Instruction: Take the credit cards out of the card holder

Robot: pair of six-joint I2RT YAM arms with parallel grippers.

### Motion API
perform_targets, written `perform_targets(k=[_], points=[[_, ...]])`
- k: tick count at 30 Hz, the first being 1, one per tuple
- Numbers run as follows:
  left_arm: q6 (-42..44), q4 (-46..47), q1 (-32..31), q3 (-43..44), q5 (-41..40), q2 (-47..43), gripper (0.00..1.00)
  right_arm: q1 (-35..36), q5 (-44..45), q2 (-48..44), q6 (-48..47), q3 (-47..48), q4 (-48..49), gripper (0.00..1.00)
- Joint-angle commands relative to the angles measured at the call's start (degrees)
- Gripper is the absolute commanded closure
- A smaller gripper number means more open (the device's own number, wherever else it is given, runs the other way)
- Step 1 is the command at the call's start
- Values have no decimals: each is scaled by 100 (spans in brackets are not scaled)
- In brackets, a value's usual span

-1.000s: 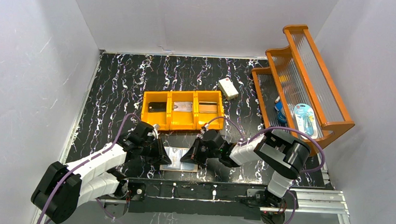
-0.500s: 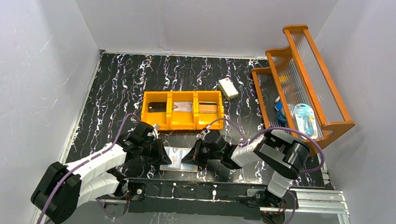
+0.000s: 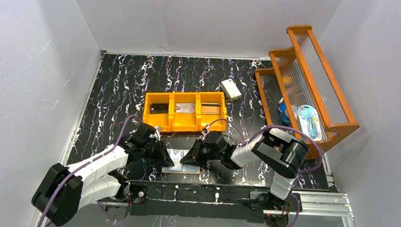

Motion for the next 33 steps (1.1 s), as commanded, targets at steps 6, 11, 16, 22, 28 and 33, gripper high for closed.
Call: perform_targets(k=[6, 11, 16, 22, 28, 33], points=[[94, -188, -100, -8, -102, 122, 87, -15, 62, 85, -28, -25, 375, 95], [48, -274, -94, 36, -254, 46, 78, -19, 253, -89, -8, -154, 180, 100], [47, -485, -99, 215, -458, -68, 64, -30, 346, -141, 39, -308, 165, 100], [103, -616, -101, 311, -563, -137, 75, -36, 337, -143, 38, -307, 170, 100], [192, -375, -100, 223, -249, -6, 96, -37, 327, -293, 39, -329, 242, 100], [226, -258, -101, 187, -159, 140, 100, -46, 205, -292, 35, -313, 475, 96]])
